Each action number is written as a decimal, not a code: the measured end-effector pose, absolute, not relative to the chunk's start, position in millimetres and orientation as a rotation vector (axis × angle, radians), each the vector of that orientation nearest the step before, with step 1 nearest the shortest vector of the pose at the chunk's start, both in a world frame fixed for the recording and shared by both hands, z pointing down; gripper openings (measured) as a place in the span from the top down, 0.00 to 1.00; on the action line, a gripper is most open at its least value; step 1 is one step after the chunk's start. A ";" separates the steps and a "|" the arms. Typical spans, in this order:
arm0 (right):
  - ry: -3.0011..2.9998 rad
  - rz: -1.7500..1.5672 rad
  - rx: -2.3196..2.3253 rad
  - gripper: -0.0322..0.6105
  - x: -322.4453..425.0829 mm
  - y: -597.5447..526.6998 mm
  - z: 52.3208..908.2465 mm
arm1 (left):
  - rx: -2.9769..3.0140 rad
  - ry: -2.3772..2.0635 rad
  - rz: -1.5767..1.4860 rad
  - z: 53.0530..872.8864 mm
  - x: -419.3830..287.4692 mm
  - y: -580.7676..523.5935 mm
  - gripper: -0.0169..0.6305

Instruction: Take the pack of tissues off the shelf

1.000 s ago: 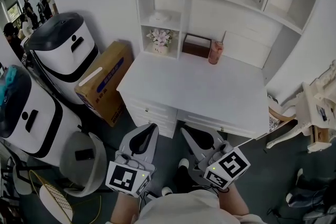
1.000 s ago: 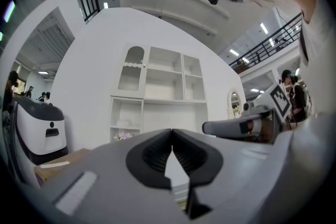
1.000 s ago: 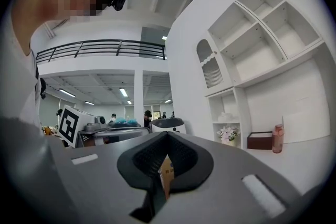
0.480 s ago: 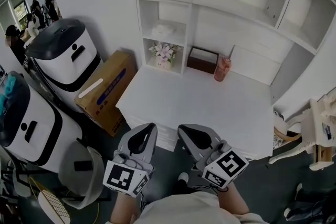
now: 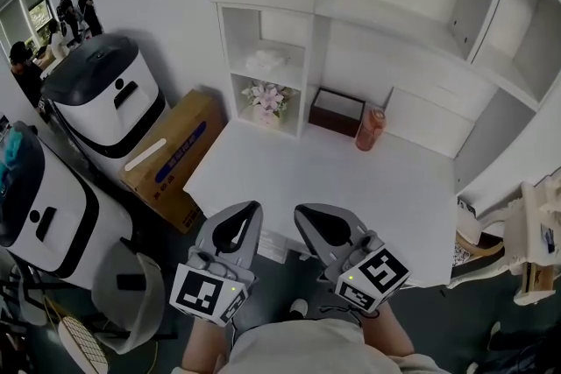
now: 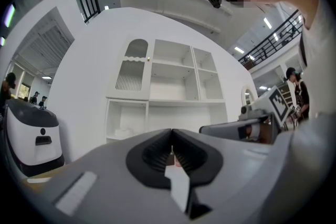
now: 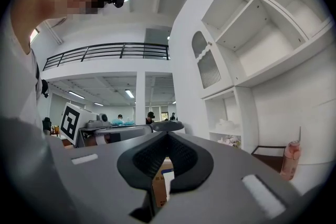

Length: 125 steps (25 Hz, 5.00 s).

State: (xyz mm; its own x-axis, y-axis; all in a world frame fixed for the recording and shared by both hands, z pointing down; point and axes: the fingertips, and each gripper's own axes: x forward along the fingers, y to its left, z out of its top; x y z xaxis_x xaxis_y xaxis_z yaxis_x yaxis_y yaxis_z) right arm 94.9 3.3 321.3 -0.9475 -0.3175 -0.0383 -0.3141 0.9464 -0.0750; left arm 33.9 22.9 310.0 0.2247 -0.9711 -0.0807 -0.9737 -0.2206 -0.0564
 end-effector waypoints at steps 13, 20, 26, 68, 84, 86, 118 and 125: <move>3.032 -0.160 -0.486 0.95 99.9 -36.1 328.3 | -2.362 1.918 0.003 315.5 37.6 -10.8 0.97; 3.019 -0.174 -0.571 0.95 88.3 -55.8 330.0 | -2.414 1.863 0.011 315.6 23.1 -33.1 0.97; 3.014 -0.186 -0.634 0.95 62.4 -74.0 329.7 | -2.458 1.818 0.013 313.4 -3.2 -55.1 0.97; 2.885 -0.242 -1.096 0.95 -57.3 -135.9 345.7 | -2.753 1.460 0.037 331.2 -127.2 -136.6 0.97; 2.879 -0.226 -1.108 0.95 -68.5 -142.3 341.1 | -2.749 1.463 0.051 328.9 -141.4 -141.0 0.97; 2.882 -0.230 -1.102 0.95 -70.2 -146.1 341.5 | -2.746 1.471 0.051 329.6 -143.4 -143.8 0.97; 2.919 -0.274 -1.020 0.95 -75.4 -254.3 339.8 | -2.703 1.649 0.007 335.7 -156.7 -263.0 0.86; 2.926 -0.290 -1.019 0.95 -69.0 -272.3 344.0 | -2.725 1.726 -0.029 350.5 -160.2 -301.2 0.78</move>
State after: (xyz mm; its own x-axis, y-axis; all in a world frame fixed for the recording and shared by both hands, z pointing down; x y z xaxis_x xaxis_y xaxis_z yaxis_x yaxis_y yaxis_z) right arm -69.0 -272.3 344.0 -0.7851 -0.6184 0.0334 -0.6130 0.7682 -0.1850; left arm -160.2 -301.2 350.5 0.4282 -0.9017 0.0603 -0.9032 -0.4247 0.0619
